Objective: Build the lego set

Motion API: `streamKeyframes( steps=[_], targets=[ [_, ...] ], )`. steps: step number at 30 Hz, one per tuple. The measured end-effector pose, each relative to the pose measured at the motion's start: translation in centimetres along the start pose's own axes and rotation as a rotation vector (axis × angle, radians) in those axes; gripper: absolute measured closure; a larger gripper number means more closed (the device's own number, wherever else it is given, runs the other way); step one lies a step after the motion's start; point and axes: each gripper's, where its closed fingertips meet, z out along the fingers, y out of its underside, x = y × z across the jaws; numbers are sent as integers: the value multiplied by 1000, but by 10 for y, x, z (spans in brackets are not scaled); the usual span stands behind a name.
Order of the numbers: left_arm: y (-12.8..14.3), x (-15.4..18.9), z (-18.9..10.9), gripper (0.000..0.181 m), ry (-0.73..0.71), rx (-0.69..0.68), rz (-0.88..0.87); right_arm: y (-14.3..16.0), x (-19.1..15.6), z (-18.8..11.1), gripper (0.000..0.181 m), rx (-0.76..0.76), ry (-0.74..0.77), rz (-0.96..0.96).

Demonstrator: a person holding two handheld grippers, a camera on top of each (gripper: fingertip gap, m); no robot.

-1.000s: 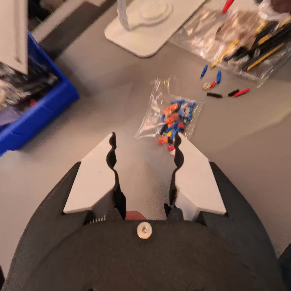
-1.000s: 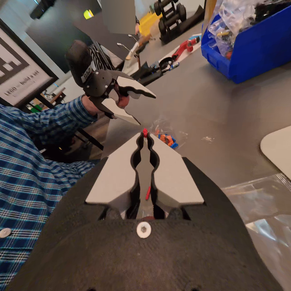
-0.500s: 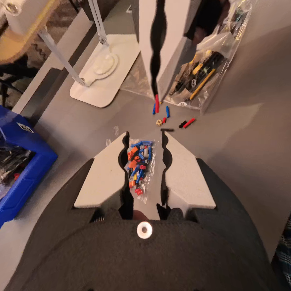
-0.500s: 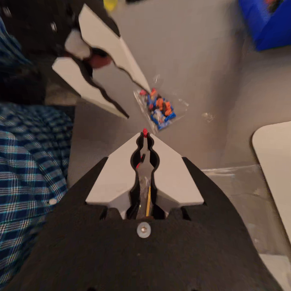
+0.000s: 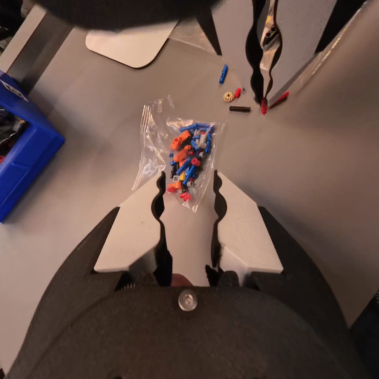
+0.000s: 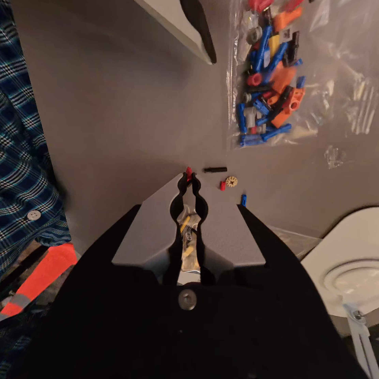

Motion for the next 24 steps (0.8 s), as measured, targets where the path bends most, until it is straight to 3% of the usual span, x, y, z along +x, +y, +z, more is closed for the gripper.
streamKeyframes(
  steps=[12,19,24],
  targets=[
    [17,-5,3,134,27,-26,-55,-22,7,21,179,-67,0,-33],
    [18,-2,4,132,37,-28,-56,-37,6,8,160,166,-35,27],
    [16,0,4,132,41,-23,-48,-29,10,-14,160,382,-111,141]
  ],
)
